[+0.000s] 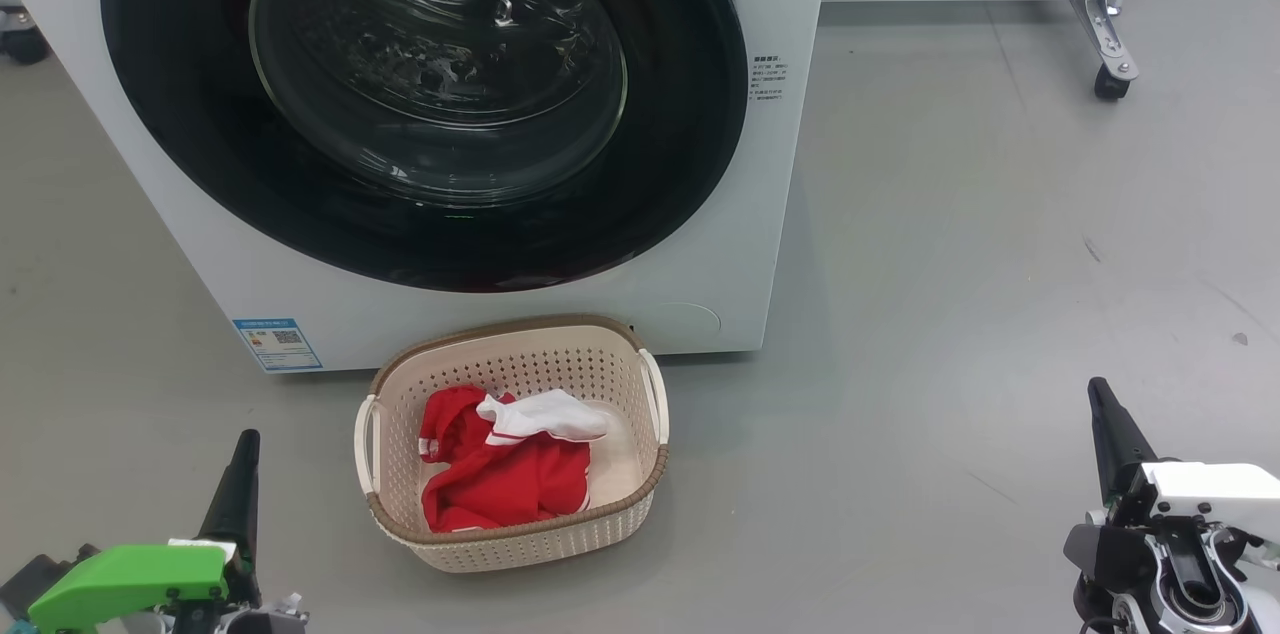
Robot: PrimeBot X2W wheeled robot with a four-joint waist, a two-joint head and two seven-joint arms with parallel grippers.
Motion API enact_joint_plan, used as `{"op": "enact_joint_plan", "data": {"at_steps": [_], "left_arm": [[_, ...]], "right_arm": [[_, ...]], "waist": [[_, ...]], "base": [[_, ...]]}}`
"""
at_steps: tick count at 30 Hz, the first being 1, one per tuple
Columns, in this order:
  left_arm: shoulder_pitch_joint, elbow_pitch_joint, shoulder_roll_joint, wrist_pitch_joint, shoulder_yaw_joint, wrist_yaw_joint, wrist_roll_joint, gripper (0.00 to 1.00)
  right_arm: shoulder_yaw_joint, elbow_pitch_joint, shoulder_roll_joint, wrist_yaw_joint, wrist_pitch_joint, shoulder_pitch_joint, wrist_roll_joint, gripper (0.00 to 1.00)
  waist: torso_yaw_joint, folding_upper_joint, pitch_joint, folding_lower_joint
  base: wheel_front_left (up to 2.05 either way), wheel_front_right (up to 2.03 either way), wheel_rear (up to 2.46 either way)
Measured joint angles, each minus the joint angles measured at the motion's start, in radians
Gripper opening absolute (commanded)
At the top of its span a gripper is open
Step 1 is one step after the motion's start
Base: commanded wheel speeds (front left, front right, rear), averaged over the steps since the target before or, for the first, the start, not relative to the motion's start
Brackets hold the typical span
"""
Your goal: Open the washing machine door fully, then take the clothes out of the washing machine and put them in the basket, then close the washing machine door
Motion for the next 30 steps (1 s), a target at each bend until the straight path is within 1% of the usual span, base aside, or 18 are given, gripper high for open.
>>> {"op": "enact_joint_plan", "data": {"at_steps": [30], "left_arm": [[-0.002, 0.012, 0.0, 0.006, 0.003, 0.0, 0.0, 0.0]], "right_arm": [[-0.004, 0.007, 0.0, 0.003, 0.001, -0.001, 0.0, 0.0]], "waist": [[0.0, 0.0, 0.0, 0.0]], "base": [[0.0, 0.0, 0.0]]}}
